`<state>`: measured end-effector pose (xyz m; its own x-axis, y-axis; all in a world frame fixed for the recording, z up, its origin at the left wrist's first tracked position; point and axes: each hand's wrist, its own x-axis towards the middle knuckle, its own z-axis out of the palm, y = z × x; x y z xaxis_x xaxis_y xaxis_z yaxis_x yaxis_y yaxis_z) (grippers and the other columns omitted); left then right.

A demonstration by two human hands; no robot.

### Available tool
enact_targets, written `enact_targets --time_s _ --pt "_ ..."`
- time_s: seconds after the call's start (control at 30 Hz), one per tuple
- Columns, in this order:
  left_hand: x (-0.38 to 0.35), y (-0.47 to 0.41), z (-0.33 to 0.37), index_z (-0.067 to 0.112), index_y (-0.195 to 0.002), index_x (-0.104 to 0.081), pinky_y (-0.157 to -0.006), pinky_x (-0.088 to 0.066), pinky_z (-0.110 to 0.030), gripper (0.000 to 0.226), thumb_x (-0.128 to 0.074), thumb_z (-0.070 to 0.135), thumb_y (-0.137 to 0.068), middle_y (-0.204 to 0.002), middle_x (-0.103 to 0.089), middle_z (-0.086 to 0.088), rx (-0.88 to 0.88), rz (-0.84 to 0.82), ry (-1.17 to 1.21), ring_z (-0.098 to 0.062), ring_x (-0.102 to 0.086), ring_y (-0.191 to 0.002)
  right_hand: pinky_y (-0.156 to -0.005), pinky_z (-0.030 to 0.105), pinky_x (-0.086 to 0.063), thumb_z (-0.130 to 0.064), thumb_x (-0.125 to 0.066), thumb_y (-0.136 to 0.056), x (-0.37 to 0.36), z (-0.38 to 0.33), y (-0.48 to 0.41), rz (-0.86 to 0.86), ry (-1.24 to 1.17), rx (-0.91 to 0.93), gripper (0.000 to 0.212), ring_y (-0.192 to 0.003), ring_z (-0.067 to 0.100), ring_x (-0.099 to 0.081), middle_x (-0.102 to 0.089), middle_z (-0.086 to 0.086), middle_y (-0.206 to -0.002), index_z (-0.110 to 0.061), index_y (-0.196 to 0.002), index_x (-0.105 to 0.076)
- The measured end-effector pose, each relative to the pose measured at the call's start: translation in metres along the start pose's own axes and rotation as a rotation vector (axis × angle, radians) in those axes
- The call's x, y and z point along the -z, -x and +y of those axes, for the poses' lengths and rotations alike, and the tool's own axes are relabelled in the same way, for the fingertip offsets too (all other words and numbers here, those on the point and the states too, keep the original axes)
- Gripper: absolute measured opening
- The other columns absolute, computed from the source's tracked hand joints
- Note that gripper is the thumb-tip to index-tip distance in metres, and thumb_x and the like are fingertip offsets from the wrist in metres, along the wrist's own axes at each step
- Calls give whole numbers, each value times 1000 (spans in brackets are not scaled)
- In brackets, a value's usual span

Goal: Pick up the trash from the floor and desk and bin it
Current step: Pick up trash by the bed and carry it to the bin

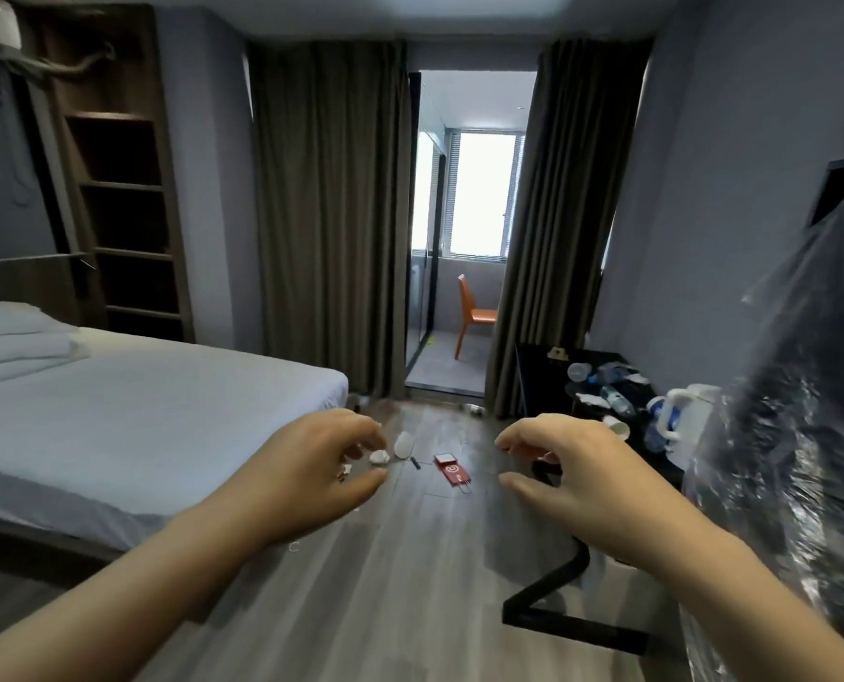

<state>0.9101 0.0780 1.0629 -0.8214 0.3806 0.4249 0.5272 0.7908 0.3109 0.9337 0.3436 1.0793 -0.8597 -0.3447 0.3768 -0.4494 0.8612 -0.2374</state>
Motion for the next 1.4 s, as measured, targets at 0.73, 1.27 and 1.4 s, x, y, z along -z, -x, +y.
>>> enact_targets --time_s 0.73,1.27,1.4 --pt "-118 -250 -271 28 -103 -67 -82 -50 -22 20 -66 35 -83 -99 -64 15 258 -99 57 2 -59 -89 -83 21 -48 -45 -62 -84 -191 171 -353 -182 -41 -13 27 -93 -2 -55 -59 -21 -97 -34 -109 -63" --pt "-214 -443 -393 30 -91 -68 -75 -53 -30 9 -66 34 -82 -89 -64 15 382 -152 98 -2 -60 -82 -84 24 -49 -42 -63 -80 -289 323 -545 -319 -151 -38 29 -90 -4 -55 -59 -19 -95 -35 -108 -64" --pt "-235 -502 -435 27 -89 -68 -74 -53 -26 9 -68 32 -82 -86 -63 15 382 -172 91 -2 -61 -80 -82 21 -48 -37 -65 -80 -314 348 -597 -340 -152 -63 27 -85 -4 -54 -59 -17 -95 -32 -107 -65"
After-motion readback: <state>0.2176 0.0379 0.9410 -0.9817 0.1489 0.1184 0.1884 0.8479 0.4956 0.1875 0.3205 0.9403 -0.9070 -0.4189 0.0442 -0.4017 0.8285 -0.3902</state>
